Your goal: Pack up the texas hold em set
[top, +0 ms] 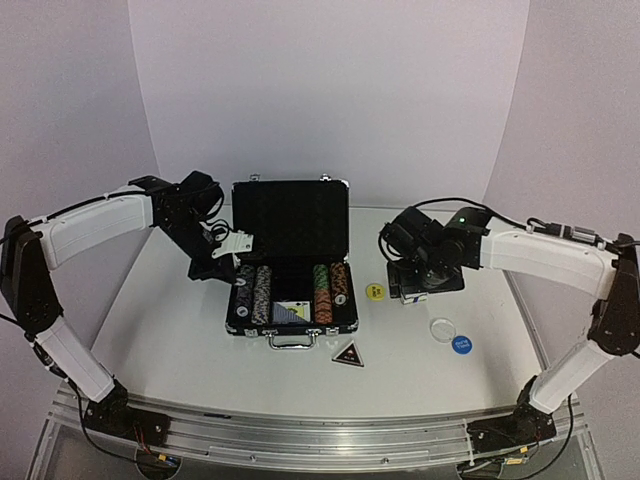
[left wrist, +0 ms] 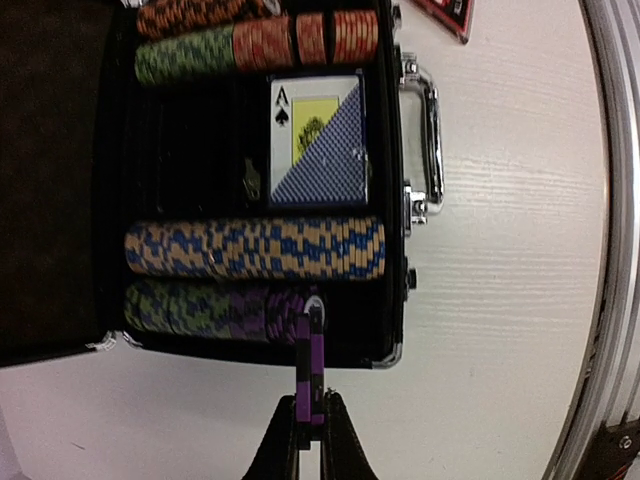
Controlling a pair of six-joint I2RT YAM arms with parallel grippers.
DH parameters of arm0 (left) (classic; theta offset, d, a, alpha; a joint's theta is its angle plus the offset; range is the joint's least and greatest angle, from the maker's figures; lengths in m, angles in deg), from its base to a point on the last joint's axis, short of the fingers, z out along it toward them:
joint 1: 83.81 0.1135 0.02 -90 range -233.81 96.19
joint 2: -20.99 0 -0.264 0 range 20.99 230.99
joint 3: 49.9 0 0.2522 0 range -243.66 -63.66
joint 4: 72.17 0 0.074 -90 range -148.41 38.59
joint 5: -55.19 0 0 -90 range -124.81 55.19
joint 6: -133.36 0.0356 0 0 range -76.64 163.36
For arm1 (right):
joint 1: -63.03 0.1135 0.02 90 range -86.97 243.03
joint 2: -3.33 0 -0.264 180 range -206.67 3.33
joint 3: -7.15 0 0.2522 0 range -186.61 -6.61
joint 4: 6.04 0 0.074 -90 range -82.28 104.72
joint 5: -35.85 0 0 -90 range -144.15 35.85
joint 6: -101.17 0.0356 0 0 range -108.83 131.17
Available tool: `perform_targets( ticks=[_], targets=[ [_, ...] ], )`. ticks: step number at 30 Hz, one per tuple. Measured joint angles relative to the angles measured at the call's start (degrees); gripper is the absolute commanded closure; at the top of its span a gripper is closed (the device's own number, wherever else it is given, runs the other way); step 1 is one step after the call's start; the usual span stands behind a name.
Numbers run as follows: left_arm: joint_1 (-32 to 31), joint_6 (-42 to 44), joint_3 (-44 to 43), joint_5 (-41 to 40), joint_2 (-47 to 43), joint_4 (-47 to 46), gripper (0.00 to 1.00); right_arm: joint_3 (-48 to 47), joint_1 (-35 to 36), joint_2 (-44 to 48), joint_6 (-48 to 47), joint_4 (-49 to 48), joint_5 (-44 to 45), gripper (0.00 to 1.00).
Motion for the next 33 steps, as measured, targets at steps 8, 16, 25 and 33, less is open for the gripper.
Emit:
perform_targets(
  ticks=[8,16,25,33],
  targets=[
    [5.2,3.9,4.8,2.7,2.4,-0.8,1.0,-6.2,0.0,-7.1,2.1,2.6,-0.8,0.02],
    [5.2,4.9,4.3,5.0,11.1,-1.6,1.0,-8.6,0.0,-9.7,3.5,6.1,-1.6,0.02],
    [5.2,4.7,0.3,6.7,15.5,-0.8,1.0,-8.6,0.0,-10.8,4.7,8.5,-2.1,0.02],
    [4.9,4.7,0.3,6.2,16.5,-1.2,1.0,-8.6,0.0,-11.2,5.8,9.7,-2.8,0.02]
  ],
)
